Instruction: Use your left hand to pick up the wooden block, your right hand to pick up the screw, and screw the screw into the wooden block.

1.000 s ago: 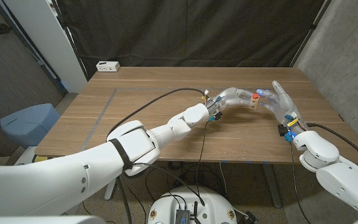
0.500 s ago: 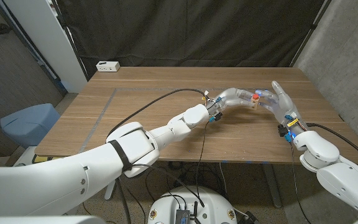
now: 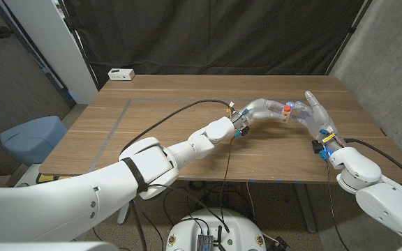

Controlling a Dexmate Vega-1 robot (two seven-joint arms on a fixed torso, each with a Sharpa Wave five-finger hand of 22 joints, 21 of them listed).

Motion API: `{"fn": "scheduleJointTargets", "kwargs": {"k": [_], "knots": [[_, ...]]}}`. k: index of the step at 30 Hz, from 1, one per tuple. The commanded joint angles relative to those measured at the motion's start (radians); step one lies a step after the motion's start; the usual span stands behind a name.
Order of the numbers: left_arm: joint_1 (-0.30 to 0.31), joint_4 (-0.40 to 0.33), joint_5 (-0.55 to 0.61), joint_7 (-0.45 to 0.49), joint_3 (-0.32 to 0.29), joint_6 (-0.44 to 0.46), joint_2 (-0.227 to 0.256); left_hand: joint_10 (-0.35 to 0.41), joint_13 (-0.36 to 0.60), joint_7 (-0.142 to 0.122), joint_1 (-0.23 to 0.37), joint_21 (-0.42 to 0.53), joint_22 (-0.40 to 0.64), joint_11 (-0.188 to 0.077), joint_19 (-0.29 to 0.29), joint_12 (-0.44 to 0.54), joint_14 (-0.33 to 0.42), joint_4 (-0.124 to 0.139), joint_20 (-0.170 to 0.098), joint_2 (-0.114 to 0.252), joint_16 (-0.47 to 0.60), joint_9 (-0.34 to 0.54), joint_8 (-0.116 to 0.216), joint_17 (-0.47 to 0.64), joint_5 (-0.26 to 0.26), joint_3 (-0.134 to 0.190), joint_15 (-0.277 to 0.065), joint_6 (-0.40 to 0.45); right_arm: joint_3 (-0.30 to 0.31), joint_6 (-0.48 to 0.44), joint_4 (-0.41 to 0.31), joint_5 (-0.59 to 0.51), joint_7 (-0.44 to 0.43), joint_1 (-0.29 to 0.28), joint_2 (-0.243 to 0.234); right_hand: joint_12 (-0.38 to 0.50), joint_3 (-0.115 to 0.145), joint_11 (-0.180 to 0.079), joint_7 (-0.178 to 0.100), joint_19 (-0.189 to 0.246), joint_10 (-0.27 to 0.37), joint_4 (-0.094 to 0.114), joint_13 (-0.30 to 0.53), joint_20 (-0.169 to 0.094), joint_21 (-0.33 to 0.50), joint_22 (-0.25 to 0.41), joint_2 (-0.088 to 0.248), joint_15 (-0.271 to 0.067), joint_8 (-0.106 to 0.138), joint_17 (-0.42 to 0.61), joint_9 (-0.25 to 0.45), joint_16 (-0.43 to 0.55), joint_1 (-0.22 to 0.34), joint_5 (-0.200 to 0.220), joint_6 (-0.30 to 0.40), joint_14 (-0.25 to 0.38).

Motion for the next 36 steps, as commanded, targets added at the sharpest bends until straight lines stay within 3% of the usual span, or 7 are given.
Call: {"fn": "scheduleJointTargets", "kwargs": {"k": [1,36], "knots": [[0.000,-0.001,0.001,-0.002,-0.003,-0.001,0.001,0.011,0.269,0.032,-0.024,0.002,0.003,0.000,0.000,0.024,0.009,0.047,-0.006,0.040,0.001,0.003,0.011,0.002,0.005,0.050,-0.056,0.094,-0.003,-0.008,-0.003,0.000,-0.009,0.004,0.000,0.005,-0.002,0.001,0.001,-0.001,0.013,0.002,0.001,-0.003,0.003,0.003,-0.003,-0.001,0.008,0.001,0.005,0.004,-0.004,0.005,0.012,-0.001],[-0.010,0.025,-0.017,-0.012,-0.005,0.021,-0.012,0.011,0.269,0.033,-0.025,0.002,0.003,-0.001,0.000,0.024,0.011,0.047,-0.007,0.040,0.001,0.003,0.011,0.002,0.005,0.051,-0.055,0.093,0.012,-0.025,-0.029,-0.014,-0.058,-0.023,0.014,0.012,-0.002,-0.008,0.011,0.019,0.058,-0.001,0.001,-0.005,0.008,0.002,-0.001,-0.008,0.038,0.000,0.014,0.013,0.003,0.008,0.071,0.027]]}}
